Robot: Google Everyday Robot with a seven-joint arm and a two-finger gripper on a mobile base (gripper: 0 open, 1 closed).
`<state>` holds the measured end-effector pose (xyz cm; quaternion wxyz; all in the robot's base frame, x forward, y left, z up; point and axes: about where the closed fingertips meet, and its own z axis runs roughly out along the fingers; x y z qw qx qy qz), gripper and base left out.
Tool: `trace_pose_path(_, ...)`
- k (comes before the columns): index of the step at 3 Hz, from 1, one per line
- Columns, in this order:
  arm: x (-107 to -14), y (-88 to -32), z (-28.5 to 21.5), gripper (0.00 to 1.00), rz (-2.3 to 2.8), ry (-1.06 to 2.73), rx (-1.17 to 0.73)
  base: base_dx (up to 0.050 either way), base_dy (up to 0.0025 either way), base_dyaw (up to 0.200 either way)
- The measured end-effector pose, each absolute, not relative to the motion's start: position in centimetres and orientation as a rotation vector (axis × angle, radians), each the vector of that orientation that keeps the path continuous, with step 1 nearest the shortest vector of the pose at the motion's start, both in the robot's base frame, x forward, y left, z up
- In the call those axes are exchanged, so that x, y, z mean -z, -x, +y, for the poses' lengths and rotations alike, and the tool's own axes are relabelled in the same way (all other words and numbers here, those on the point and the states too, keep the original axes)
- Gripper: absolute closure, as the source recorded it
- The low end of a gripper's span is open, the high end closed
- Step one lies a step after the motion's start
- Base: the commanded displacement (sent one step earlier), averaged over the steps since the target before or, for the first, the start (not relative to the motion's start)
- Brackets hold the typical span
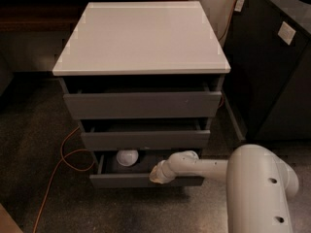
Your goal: Pick coke can from bottom drawer and place on counter
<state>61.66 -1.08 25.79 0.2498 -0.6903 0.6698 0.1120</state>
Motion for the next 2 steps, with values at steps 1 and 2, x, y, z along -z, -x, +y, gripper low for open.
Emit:
trace_pose_path(1,-25.2,-63.4,-2.0,0.98,1.853,1.877,-0.277,0.0,0.0,0.0)
trace_pose_path(2,-24.0,-66.0,-3.6,1.0,1.892,1.874,-0.225,0.0,0.0,0.0)
